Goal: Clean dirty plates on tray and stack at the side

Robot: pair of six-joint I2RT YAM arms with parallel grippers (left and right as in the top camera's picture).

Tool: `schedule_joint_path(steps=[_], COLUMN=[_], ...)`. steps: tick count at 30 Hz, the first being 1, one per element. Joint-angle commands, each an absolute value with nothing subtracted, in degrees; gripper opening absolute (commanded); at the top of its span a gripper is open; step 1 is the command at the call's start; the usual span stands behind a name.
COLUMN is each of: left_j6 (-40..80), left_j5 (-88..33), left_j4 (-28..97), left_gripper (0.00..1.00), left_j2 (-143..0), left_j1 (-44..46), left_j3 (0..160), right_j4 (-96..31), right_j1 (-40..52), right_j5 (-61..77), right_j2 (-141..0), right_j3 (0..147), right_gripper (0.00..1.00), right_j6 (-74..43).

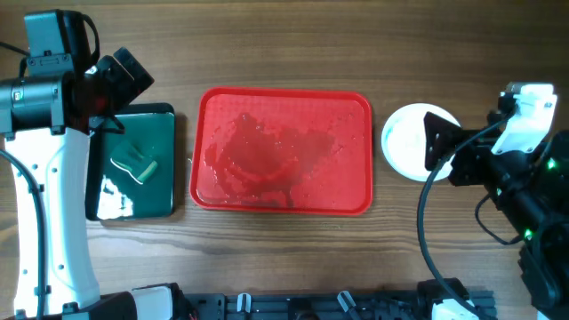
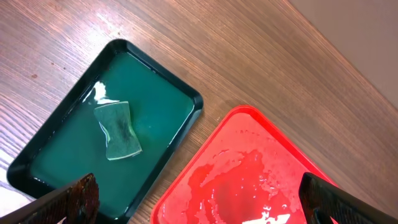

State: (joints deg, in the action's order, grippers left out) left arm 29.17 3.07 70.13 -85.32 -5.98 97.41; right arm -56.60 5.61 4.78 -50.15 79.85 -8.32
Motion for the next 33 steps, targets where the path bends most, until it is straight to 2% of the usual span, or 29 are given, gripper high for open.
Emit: schedule_joint_path(steps=[1,3,6,10,12,16,19,33], left_j6=[28.9,28.9,28.9,28.9,28.9,28.9,28.9,28.9], left_j5=[2.6,2.6,2.6,2.6,2.6,2.6,2.6,2.6], left_j4=[70.0,70.0,70.0,70.0,70.0,70.0,70.0,70.0], left_gripper=[1.0,1.0,1.0,1.0,1.0,1.0,1.0,1.0], left_j2=[-85.3,-85.3,-85.3,-85.3,-85.3,-85.3,-85.3,-85.3], left_j1=[-5.8,-5.8,-5.8,-5.8,-5.8,-5.8,-5.8,-5.8], left_j3=[97.6,97.6,97.6,97.6,97.6,97.6,97.6,97.6], right_j4=[-55.6,-50.4,-33.5,-2.1,5.9,6.6,2.7,0.1], right_j1=[5.8,6.0,6.0,6.8,9.3,11.1,11.1,11.1], right_j5=[3.0,3.4,4.8,10.1,6.3,3.4,2.8,3.0], right_j2=[-50.1,-48.9,-43.8,-29.0,-20.4,-5.3,-0.1,-0.6], right_j3=[80.3,77.0,61.7,30.2,18.2,2.9,0.3,0.3], right_gripper=[1.0,1.0,1.0,1.0,1.0,1.0,1.0,1.0], right_j6=[-6.2,-6.4,-6.3,-9.1,-9.1,-9.0,-8.7,-9.1])
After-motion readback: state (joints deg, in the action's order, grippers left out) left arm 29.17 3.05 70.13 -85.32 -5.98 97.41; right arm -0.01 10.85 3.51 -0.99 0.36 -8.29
